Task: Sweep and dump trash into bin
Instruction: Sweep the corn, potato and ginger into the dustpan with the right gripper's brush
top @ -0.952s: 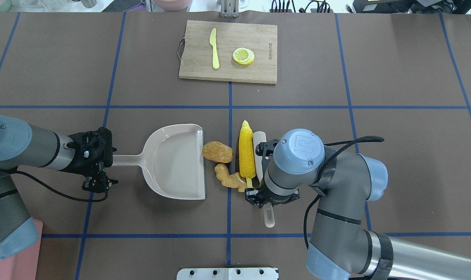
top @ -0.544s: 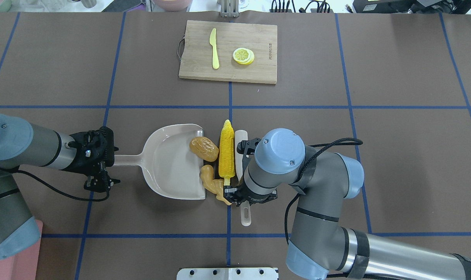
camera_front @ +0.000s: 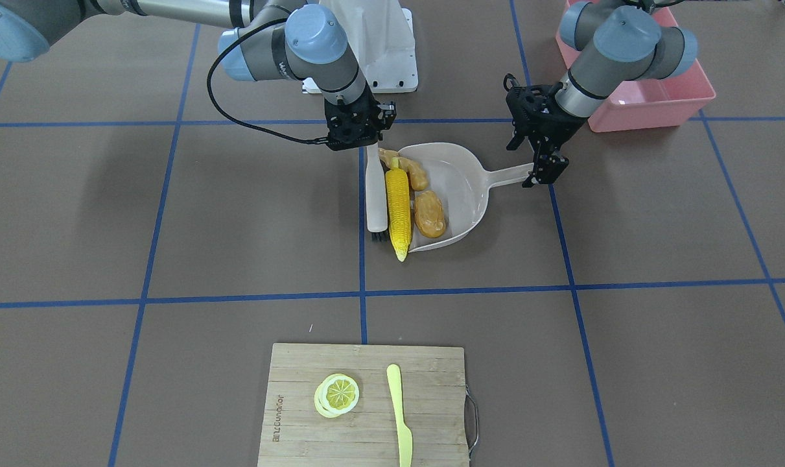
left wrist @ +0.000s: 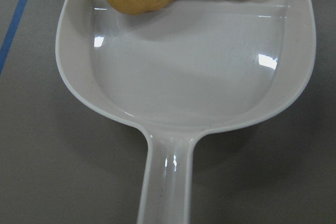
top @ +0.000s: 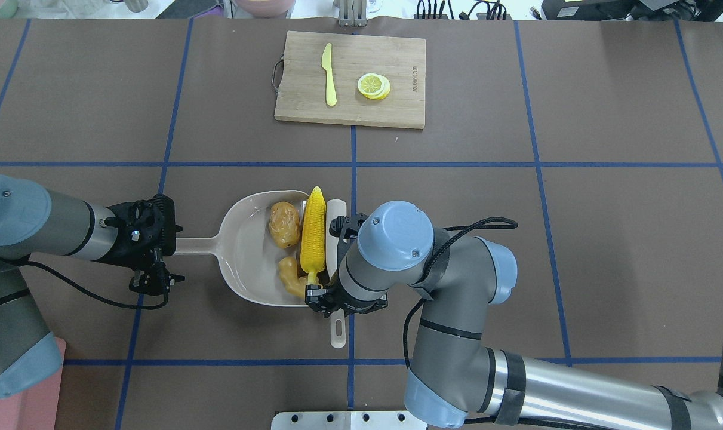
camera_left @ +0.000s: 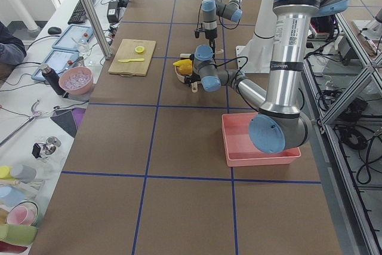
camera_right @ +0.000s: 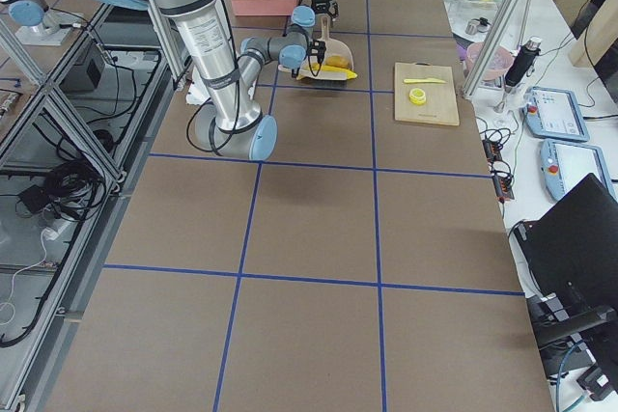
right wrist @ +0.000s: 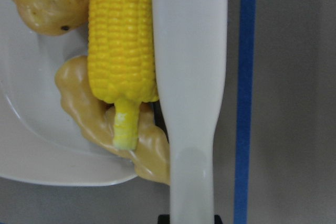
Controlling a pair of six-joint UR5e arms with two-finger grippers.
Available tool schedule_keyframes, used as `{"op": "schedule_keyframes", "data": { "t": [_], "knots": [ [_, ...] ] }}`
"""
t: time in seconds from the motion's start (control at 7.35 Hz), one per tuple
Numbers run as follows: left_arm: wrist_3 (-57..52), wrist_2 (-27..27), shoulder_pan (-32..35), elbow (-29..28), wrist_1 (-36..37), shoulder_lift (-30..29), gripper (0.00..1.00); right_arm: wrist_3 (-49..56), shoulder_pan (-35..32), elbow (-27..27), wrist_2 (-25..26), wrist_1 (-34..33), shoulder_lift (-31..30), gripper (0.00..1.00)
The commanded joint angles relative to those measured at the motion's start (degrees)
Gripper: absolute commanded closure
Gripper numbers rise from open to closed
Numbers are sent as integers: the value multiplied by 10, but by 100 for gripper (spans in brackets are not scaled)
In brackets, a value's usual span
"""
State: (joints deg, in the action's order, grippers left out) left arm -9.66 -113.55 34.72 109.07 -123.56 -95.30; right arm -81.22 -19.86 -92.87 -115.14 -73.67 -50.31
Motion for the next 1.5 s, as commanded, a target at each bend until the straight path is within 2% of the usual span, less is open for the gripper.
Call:
{"op": "schedule_keyframes", "data": {
  "t": [0.0, 0.41, 0.54, 0.95, 1.22, 1.36],
  "knots": [
    [0, 0, 0, 0, 0, -2, 6, -16, 4, 20, 1, 46, 21, 100],
    [0, 0, 0, 0, -1, -2, 6, -17, 13, 34, 3, 106, 35, 100],
    [0, 0, 0, 0, -1, -4, 6, -48, 15, 35, 3, 129, 35, 100],
    [15, 0, -1, -8, -17, -4, 7, -57, 6, 19, -3, 139, 22, 100],
    [48, -11, -2, -17, -16, -4, 11, -61, -2, -33, -17, 135, -8, 100],
    [54, -14, -2, -17, -16, -4, 17, -61, -9, -60, -30, 135, -28, 100]
  ]
}}
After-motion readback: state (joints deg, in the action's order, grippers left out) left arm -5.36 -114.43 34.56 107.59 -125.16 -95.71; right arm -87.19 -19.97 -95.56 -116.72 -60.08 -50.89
